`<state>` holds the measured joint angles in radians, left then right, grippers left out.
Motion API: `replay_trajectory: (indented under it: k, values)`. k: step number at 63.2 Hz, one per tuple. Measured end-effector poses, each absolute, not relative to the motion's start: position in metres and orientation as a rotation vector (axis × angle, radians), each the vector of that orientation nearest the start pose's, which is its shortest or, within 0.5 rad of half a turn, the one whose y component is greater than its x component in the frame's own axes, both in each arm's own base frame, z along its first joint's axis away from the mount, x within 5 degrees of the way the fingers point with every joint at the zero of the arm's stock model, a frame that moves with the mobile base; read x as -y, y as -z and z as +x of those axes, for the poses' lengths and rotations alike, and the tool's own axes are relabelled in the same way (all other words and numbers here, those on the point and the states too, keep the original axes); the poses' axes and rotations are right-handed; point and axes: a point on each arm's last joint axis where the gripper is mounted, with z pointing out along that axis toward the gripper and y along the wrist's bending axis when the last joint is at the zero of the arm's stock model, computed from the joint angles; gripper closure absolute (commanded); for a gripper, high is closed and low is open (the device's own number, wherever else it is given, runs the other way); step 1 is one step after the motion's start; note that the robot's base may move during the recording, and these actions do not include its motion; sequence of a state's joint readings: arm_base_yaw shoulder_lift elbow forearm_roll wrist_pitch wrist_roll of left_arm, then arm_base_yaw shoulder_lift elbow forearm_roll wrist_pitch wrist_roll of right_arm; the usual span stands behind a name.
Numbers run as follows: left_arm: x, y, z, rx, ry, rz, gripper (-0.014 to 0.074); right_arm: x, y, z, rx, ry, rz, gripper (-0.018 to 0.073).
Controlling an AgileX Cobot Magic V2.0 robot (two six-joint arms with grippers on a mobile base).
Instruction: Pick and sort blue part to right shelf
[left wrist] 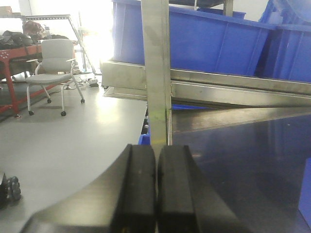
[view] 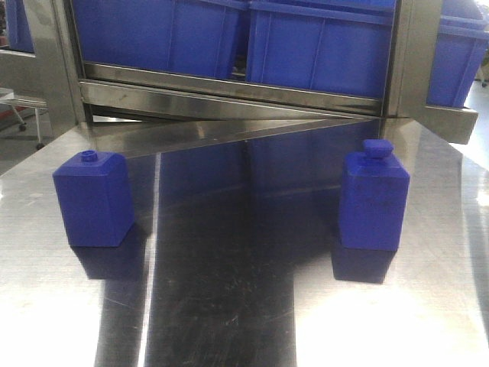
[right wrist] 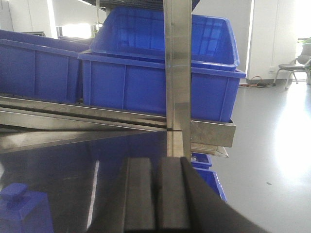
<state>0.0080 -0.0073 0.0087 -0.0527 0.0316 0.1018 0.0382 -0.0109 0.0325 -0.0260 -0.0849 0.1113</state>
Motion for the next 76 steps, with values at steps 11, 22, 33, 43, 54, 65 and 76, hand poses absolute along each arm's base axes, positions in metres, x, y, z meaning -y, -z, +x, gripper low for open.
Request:
replay_trajectory:
  k: [11, 22, 33, 43, 54, 65, 76]
  values:
    - [0.000, -0.208, 0.056, -1.516, -0.044, 0.032, 0.0472, -0.002, -0.210, 0.056, -1.421, -0.104, 0.032, 0.0508]
    - [0.000, -0.208, 0.056, -1.516, -0.044, 0.032, 0.0472, -0.002, -0.210, 0.056, -1.421, -0.104, 0.032, 0.0508]
    - [0.000, -0.208, 0.056, -1.516, -0.044, 0.032, 0.0472, -0.002, -0.210, 0.056, -1.421, -0.104, 0.032, 0.0508]
    - [0.000, -0.208, 0.056, -1.516, -0.044, 0.032, 0.0472, -0.002, -0.212, 0.055, -1.478, -0.101, 0.036, 0.0508]
    - [0.000, -0.208, 0.056, -1.516, -0.044, 0.032, 0.0472, -0.002, -0.233, 0.050, -1.560, -0.095, 0.042, 0.0508]
    - [0.000, -0.208, 0.056, -1.516, -0.044, 0.032, 0.0472, -0.002, -0.258, 0.057, -1.627, -0.092, 0.045, 0.0508]
    - [0.000, -0.208, 0.056, -1.516, -0.044, 0.032, 0.0472, -0.002, -0.281, 0.073, -1.680, -0.077, 0.040, 0.0508]
